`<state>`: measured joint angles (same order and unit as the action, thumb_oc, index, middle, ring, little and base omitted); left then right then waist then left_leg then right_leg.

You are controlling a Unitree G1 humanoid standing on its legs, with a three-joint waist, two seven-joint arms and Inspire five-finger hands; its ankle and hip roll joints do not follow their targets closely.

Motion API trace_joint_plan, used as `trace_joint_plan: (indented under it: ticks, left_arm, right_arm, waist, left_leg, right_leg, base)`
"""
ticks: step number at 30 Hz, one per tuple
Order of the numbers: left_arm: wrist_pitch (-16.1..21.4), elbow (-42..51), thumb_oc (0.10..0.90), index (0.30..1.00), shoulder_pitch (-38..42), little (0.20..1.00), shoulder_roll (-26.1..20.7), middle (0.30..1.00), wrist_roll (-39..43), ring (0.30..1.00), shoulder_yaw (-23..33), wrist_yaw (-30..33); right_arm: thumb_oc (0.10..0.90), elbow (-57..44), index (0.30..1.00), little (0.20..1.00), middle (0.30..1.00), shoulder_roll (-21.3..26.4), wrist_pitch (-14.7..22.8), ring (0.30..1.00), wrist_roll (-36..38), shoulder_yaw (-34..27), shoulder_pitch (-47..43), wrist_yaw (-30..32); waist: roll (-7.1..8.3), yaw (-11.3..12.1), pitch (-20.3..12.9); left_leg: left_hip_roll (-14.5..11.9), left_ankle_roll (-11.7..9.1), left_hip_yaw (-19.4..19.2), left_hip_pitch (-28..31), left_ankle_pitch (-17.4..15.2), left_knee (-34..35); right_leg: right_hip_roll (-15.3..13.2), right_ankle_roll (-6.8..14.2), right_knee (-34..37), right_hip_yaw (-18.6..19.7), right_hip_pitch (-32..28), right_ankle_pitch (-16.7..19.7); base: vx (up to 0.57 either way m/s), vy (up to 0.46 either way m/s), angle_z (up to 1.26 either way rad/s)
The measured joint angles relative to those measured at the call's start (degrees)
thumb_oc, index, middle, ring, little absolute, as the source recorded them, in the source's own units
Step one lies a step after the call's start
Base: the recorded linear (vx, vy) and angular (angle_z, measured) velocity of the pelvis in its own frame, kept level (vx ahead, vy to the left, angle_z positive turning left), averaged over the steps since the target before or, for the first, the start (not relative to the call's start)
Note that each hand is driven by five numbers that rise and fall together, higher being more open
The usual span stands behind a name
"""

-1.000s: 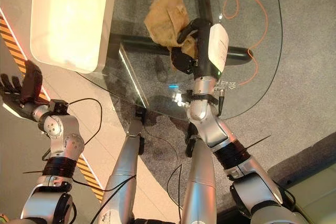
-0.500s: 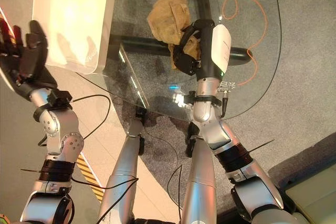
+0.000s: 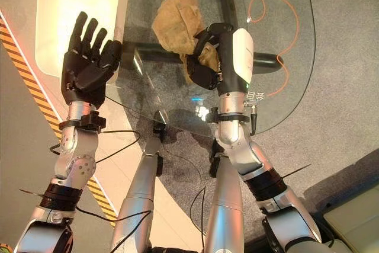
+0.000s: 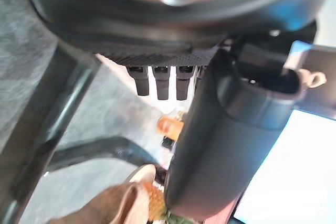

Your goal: Wipe the table with a cloth and put it in the basket.

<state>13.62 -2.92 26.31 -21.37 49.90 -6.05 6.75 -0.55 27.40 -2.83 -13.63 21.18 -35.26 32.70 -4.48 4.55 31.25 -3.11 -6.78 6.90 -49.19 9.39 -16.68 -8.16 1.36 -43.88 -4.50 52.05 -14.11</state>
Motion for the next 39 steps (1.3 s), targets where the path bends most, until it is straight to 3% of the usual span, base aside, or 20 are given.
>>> trace_joint_plan:
  ticks: [20, 39]
  left_arm:
    - [-9.27, 1.84, 0.800, 0.900, 1.09, 0.900, -2.10, 0.900, 9.93, 0.900, -5.17, -10.26]
    - [-9.94, 1.99, 0.800, 0.900, 2.66, 0.900, -2.07, 0.900, 12.46, 0.900, -6.86, -11.61]
  right_arm:
    - [0.100, -0.06, 0.300, 0.200, 0.300, 2.13, 0.96, 0.300, 0.01, 1.32, -0.06, -1.23]
    - [0.100, -0.12, 0.300, 0.200, 0.300, 2.12, 0.96, 0.300, 0.09, 4.27, -0.79, -2.88]
  waist:
    - [-0.03, -0.28, 0.01]
    - [-0.04, -0.76, 0.01]
  left_leg:
    - [0.00, 0.25, -0.32, 0.44, 0.19, 0.88]
    - [0.02, 0.09, -0.34, 0.30, 0.32, 0.84]
  right_leg:
    - [-0.05, 0.16, 0.17, 0.19, -0.08, -0.06]
    - [-0.05, 0.27, 0.27, 0.20, -0.03, -0.13]
  base:
    - [0.00, 0.000, 0.00]
    - [0.00, 0.000, 0.00]
